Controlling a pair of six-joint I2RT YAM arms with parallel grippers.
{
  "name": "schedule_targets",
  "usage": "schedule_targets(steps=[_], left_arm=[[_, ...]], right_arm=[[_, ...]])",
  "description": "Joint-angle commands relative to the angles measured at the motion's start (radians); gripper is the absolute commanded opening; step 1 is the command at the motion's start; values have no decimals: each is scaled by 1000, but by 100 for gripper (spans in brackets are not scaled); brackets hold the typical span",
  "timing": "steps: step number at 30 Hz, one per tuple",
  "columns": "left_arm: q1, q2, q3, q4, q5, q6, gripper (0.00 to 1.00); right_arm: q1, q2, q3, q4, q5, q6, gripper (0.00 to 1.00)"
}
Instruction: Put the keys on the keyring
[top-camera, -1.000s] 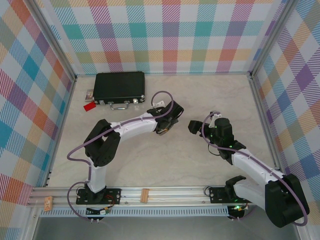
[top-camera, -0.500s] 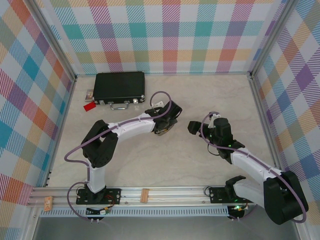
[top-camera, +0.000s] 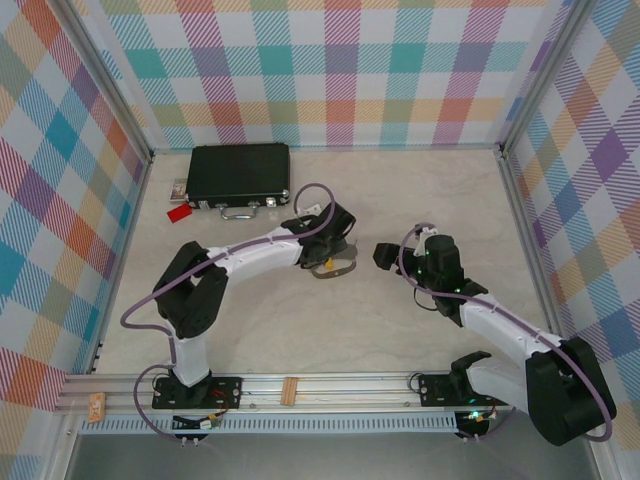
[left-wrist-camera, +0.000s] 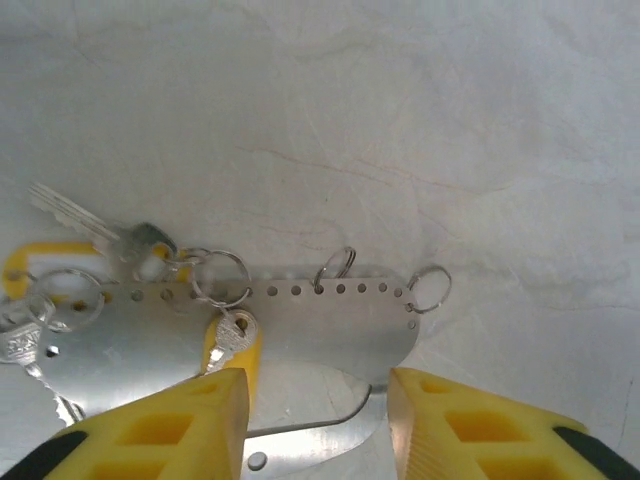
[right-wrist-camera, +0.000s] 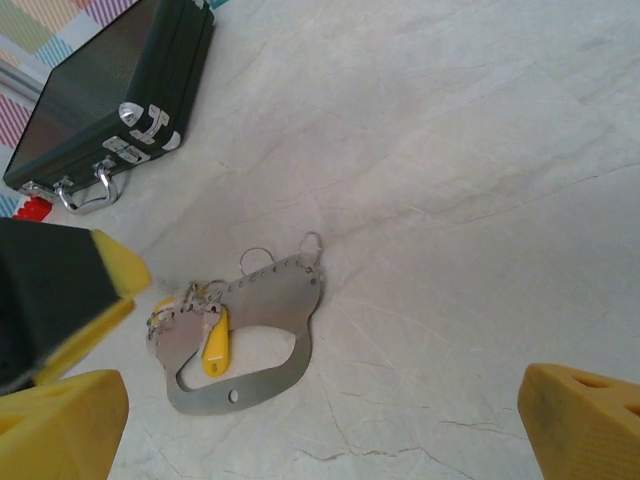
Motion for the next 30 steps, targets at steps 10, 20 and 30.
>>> schedule_targets(steps=[10, 20, 30], left_arm=[[169, -17, -60, 125, 175, 311, 33], [228, 114, -114, 208, 240, 409, 25], [218, 47, -254, 189, 285, 352, 25]], right_arm=[[116, 269, 226, -44, -154, -26, 45], [128, 547, 340, -74, -235, 68, 8], [118, 733, 531, -265, -165, 19, 7]])
